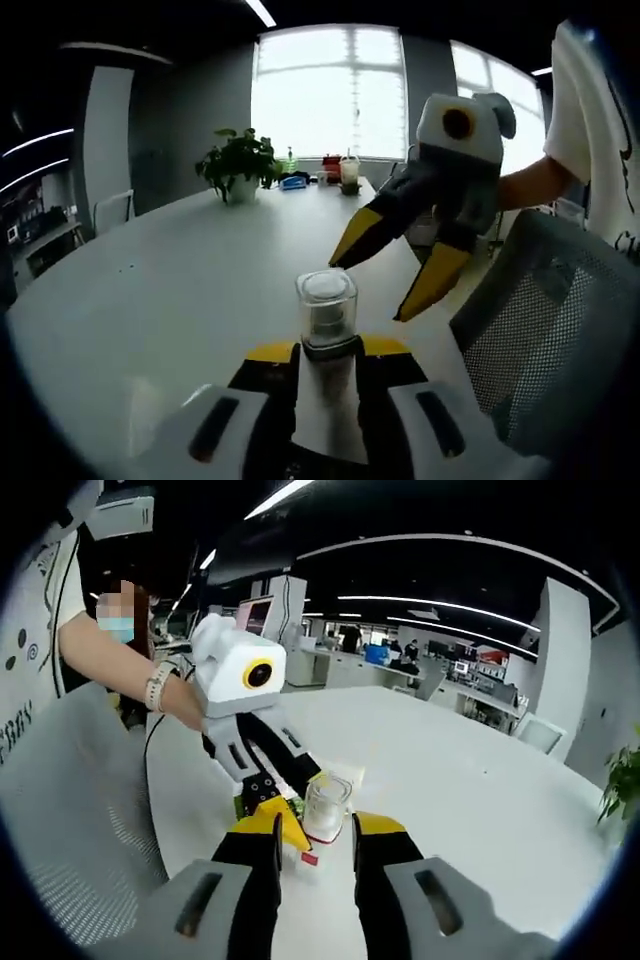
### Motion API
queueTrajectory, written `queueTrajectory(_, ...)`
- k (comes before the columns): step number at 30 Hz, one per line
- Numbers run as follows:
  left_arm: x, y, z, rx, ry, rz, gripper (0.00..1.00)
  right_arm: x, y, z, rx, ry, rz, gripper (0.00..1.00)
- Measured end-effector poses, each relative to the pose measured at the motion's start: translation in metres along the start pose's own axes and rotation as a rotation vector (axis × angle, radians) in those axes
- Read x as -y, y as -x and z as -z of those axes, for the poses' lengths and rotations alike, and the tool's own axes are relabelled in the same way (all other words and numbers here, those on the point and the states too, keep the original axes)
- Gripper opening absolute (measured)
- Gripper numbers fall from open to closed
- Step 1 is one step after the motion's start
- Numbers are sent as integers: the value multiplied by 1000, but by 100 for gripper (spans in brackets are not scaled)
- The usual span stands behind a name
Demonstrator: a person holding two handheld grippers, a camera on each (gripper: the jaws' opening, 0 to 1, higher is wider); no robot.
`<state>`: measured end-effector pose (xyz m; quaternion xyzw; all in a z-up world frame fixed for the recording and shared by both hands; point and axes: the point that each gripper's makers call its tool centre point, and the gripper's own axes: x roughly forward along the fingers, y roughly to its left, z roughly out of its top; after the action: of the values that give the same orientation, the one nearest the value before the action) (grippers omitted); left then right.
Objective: Arrange the skincare products in the storage area until every visible bottle or jar stands upright without overlapping.
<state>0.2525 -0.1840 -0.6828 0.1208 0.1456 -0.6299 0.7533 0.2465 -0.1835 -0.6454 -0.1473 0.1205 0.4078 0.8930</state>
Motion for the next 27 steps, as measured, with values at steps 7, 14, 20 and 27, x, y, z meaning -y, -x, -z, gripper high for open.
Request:
queueTrajectory(7, -2, 4, 2, -7, -4, -7, 17, -1, -17, -2, 11, -31, -44, 28)
queueTrajectory(14, 0, 5, 3, -5, -1, -6, 16, -3, -22, -3, 21, -52, -44, 22)
queueTrajectory(20, 1, 5, 5, -9, 6, -11, 17, -2, -21, -2, 21, -54, -30, 21)
queueTrajectory(27, -1, 6, 6, -13, 16, -29, 20, -2, -21, -2, 23, -42, -1, 23)
